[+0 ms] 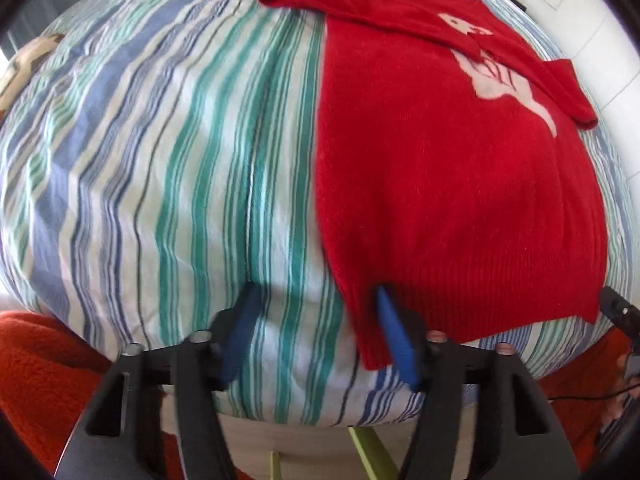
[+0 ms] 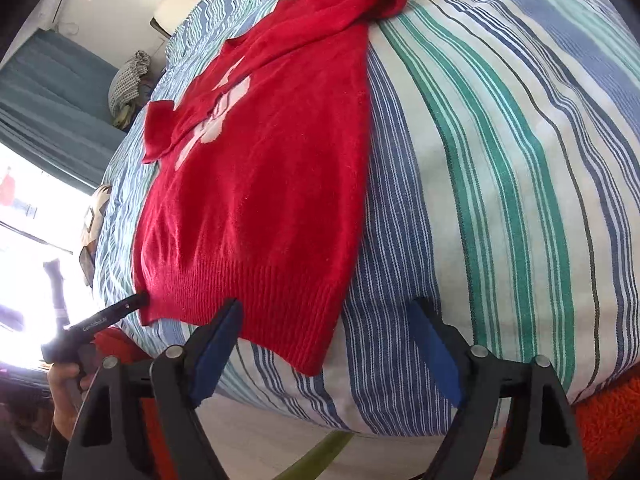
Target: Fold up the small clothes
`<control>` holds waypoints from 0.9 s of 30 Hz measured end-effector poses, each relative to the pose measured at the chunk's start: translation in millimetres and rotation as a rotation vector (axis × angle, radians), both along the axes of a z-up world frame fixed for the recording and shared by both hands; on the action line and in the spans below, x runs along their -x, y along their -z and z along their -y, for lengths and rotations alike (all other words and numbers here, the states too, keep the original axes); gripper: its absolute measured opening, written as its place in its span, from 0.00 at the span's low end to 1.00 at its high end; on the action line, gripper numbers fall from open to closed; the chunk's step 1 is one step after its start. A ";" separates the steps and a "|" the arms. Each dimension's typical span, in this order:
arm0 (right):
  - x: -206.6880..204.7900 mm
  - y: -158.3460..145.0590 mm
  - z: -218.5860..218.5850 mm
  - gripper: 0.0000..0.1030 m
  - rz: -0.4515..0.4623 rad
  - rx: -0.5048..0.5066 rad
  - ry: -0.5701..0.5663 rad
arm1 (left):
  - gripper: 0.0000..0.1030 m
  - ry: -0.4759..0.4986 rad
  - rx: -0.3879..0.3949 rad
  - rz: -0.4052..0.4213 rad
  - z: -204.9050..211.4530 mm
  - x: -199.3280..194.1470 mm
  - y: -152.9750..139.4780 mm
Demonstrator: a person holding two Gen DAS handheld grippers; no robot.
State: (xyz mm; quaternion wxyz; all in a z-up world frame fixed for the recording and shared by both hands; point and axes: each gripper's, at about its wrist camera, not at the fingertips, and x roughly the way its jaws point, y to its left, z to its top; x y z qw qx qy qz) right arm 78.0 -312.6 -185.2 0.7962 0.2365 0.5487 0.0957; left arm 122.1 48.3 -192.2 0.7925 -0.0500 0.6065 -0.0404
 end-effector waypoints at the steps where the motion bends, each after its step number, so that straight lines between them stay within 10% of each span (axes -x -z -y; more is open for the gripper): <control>1: -0.2 -1.7 -2.1 0.52 0.006 -0.009 -0.025 | 0.05 0.000 0.055 0.006 0.2 2.3 -2.1; 2: -1.0 -2.8 -2.2 0.05 0.005 -0.041 -0.053 | 0.02 0.001 0.078 0.003 0.4 3.5 -4.9; 9: 14.8 -36.9 9.3 0.04 -0.023 0.197 -0.032 | 0.01 -0.001 0.013 0.074 -11.5 26.1 -30.5; 19: -7.2 3.0 -13.6 0.07 -0.080 0.313 -0.061 | 0.05 0.072 -0.181 0.070 13.9 11.6 6.7; 21: -5.4 -8.4 -14.3 0.20 -0.081 0.297 -0.097 | 0.20 0.072 -0.176 0.062 12.5 13.3 2.9; 24: -0.3 -42.5 -9.1 0.49 -0.042 0.343 -0.170 | 0.79 0.031 -0.176 0.055 -8.4 25.2 -15.2; 27: -18.7 -84.7 -9.6 0.49 0.032 0.552 -0.266 | 0.78 -0.074 -0.164 0.109 -43.3 34.9 -41.6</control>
